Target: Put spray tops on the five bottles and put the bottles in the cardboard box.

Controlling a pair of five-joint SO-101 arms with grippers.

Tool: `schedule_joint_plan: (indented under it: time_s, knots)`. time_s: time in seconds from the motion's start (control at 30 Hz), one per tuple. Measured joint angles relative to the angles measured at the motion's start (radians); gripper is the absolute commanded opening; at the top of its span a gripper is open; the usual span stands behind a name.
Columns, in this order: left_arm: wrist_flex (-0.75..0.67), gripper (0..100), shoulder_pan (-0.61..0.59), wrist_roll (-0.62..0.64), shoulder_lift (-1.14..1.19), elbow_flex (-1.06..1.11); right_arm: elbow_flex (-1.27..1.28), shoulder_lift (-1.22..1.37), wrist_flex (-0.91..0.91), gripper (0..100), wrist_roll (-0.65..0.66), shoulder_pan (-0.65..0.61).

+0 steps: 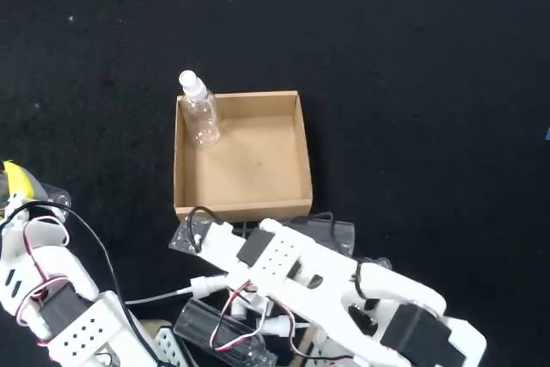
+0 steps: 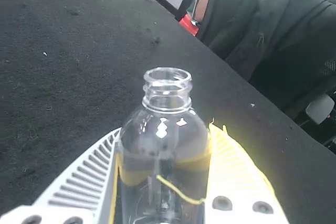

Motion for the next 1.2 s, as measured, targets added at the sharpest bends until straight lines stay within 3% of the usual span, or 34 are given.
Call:
schedule_joint_plan:
  time_s: [0.17, 0.37, 0.57, 0.77, 0.93, 1.1, 1.2]
  knots:
    - [0.0, 3, 0.0, 0.0, 0.0, 0.0, 0.017, -0.083, 0.02, 1.1, 0.091, -0.006]
    - [0.0, 3, 0.0, 0.0, 0.0, 0.0, -0.009, -0.293, 0.196, 1.1, 0.222, 0.08]
    - [0.0, 3, 0.0, 0.0, 0.0, 0.0, -0.097, -0.519, 0.405, 1.1, 0.511, 0.249]
    - [0.0, 3, 0.046, 0.0, 0.0, 0.0, -0.247, -0.713, 0.486, 1.1, 0.551, 0.532]
    - [0.0, 3, 0.21, -0.061, 0.0, 0.0, -0.265, -0.753, 0.399, 1.2, 0.42, 0.888]
    - [0.0, 3, 0.29, -0.183, 0.0, 0.0, -0.233, -0.69, 0.206, 2.1, 0.098, 1.227]
    - [0.0, 3, 0.307, -0.206, 0.0, 0.0, -0.163, -0.595, 0.094, 9.7, -0.106, 1.329]
